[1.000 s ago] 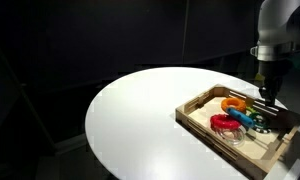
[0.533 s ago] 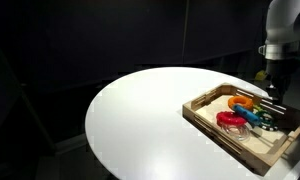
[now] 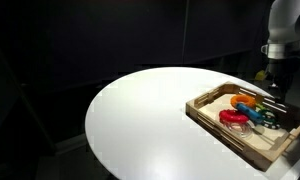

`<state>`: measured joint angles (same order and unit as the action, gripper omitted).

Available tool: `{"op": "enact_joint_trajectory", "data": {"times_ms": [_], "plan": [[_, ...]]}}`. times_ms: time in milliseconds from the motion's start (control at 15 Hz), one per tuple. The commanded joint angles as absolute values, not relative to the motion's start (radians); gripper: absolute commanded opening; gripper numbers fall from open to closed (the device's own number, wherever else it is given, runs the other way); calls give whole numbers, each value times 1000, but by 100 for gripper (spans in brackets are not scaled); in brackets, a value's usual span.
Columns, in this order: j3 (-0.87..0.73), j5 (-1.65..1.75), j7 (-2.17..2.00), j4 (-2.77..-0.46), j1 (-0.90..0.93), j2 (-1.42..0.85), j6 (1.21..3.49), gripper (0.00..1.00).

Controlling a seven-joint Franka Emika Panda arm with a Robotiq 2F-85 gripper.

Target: Put the green ring in the box then move the box to the right

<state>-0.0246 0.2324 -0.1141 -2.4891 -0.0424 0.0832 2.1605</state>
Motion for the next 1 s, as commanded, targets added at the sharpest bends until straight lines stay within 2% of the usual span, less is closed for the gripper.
{"op": "enact_joint_trajectory", "data": {"times_ms": [0, 533, 933], "plan": [[-23, 262, -139, -2482, -46, 91, 2158, 38], [7, 232, -113, -2464, -15, 137, 2128, 98], [45, 138, -67, -2444, 42, 203, 2102, 100]]}}
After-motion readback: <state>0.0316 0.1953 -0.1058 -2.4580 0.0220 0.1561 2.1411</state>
